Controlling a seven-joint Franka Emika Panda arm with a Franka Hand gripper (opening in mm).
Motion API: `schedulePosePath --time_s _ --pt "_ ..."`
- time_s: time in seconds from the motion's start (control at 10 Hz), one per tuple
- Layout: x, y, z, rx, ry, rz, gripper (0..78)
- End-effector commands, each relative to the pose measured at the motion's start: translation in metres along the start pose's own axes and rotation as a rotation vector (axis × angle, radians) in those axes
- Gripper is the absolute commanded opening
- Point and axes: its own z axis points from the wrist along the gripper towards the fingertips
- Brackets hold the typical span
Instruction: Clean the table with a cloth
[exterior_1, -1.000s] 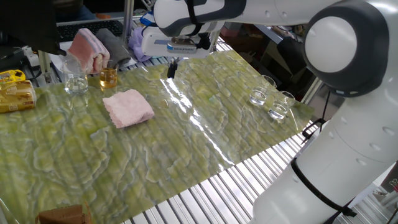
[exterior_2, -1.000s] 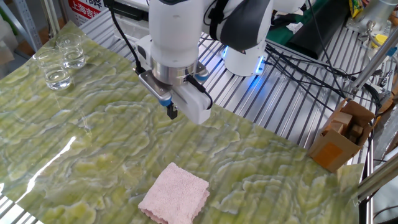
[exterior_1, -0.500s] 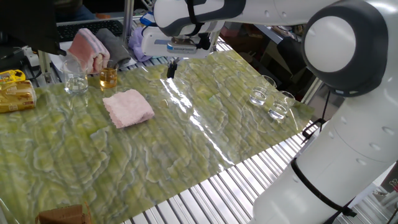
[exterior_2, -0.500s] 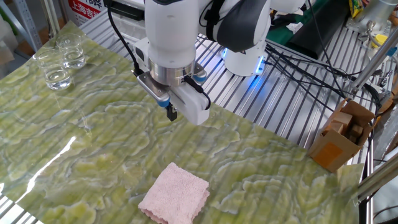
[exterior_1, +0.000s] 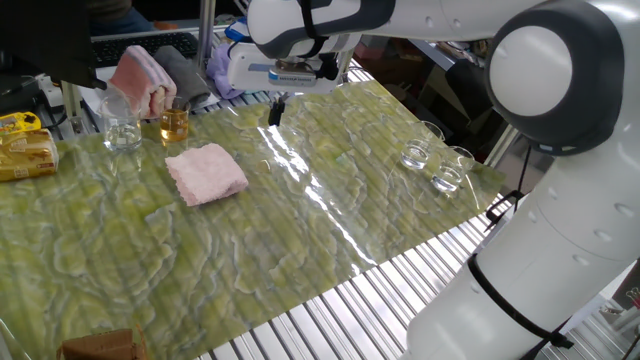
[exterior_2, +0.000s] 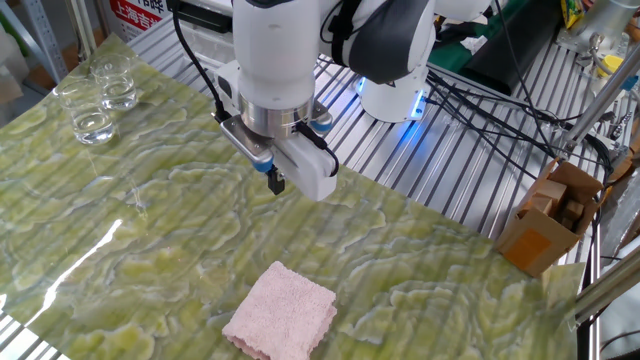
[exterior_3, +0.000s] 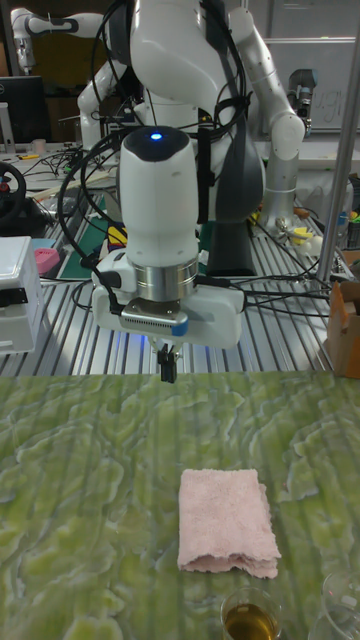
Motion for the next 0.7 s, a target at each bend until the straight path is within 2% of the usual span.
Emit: schedulePosePath --time_s 0.1,0.4,0.6,0.7 --pt "-0.001 0.0 -0.001 -0.009 0.014 -0.009 0.0" --pt "-0.007 0.012 0.02 -0.015 -0.012 -0.003 0.0" --pt "-0.012 0.019 0.032 -0.016 -0.041 0.012 0.0" --pt "-0.016 0.023 0.037 -0.017 -0.043 0.024 0.0"
